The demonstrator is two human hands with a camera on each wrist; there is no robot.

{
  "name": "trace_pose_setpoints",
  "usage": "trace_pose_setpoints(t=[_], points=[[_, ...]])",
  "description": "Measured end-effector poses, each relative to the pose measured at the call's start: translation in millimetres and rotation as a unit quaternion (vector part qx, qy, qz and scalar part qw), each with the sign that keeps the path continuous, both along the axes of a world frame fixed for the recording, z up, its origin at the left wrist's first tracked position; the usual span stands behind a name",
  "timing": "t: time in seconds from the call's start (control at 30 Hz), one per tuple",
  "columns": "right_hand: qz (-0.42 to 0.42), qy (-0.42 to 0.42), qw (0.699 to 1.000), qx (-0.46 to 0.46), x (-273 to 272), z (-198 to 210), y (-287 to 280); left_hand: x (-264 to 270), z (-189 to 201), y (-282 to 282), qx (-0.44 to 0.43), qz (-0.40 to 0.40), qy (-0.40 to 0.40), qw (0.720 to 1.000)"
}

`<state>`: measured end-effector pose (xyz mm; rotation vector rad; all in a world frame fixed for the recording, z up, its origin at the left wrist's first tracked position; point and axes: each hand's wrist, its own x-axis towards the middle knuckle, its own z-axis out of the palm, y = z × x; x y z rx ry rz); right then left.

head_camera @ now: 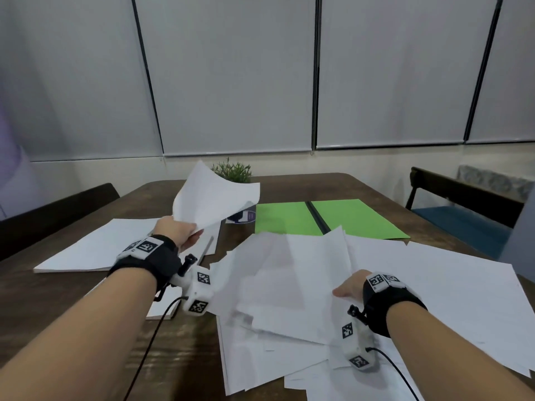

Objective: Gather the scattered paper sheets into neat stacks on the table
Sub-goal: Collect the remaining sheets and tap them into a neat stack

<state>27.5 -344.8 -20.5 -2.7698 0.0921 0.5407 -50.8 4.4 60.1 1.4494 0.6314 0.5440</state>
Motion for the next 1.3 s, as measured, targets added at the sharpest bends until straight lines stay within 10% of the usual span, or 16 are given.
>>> trace_pose_setpoints(t=[0.23,0.4,0.6,1.03,1.3], points=[[-0.115,0.003,0.972,0.203,6,-1,2,7,-37,-59,0.04,-0.101,0.091,0.99],[-0.129,-0.023,0.95,0.282,84,-72,-11,25,-87,-98,0.179,-0.177,0.222,0.942],[-0.026,0.023,0.994,0.104,8,-5,3,37,-85,-94,0.359,-0.153,0.374,0.841],[0.066,0.018,0.995,-0.077,18,-2,11,52,-83,-33,0.441,-0.169,0.467,0.748],[0.081,-0.011,0.993,-0.085,15,1,10,49,-87,-35,0.487,-0.134,0.435,0.745]])
